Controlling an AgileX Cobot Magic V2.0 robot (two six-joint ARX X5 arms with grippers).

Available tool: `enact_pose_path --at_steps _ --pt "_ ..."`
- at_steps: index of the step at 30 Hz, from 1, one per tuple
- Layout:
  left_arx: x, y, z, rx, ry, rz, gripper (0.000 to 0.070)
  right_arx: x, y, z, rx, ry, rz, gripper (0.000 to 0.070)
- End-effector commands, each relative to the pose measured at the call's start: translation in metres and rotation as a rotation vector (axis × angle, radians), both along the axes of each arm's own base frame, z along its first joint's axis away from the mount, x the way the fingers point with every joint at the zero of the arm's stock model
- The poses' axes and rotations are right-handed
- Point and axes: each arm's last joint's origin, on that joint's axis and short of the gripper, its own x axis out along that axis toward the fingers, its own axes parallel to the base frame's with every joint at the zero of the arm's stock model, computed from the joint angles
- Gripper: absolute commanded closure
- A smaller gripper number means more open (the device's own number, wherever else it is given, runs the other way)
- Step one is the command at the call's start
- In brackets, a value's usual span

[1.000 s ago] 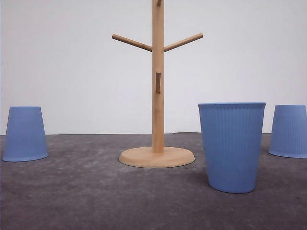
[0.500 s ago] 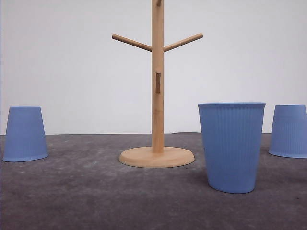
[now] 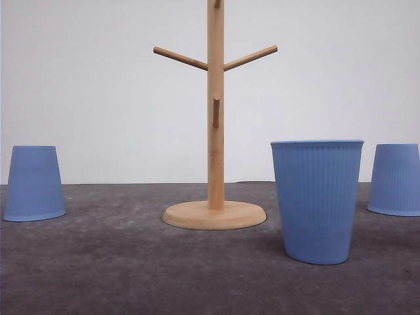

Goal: Place three cups

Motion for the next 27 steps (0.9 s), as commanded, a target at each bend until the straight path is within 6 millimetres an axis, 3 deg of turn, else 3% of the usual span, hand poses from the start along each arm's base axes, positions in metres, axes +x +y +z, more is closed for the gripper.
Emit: enact_pose_path --at_steps 1,9,14,15,17,18,20,27 --pt "0.004 -0.003 0.005 0.007 -0.014 -0.060 0.0697 0.004 0.004 0.003 -0.042 -0.019 0.063 0.0691" --pt "0.016 -0.024 -0.002 0.192 -0.008 -0.260 0.0696 0.006 0.028 -0.001 -0.154 -0.021 0.216 0.0689" --pt "0.015 -0.029 0.001 0.303 -0.049 -0.306 0.0695 0.004 0.032 -0.001 -0.161 -0.024 0.257 0.0684" --pt "0.015 -0.029 0.003 0.307 -0.054 -0.304 0.0691 0.004 0.032 -0.001 -0.161 -0.026 0.256 0.0657" --pt "0.014 -0.029 0.005 0.307 -0.063 -0.301 0.0578 0.004 0.032 -0.001 -0.162 -0.028 0.250 0.0490" --pt "0.014 -0.028 0.006 0.305 -0.063 -0.300 0.0457 0.004 0.032 -0.001 -0.162 -0.028 0.249 0.0385" --pt "0.013 -0.028 0.008 0.302 -0.063 -0.297 0.0241 0.004 0.032 -0.001 -0.159 -0.027 0.248 0.0247" --pt "0.014 -0.026 0.010 0.232 -0.002 -0.157 0.0220 0.004 0.032 -0.001 -0.159 -0.027 0.248 0.0234"
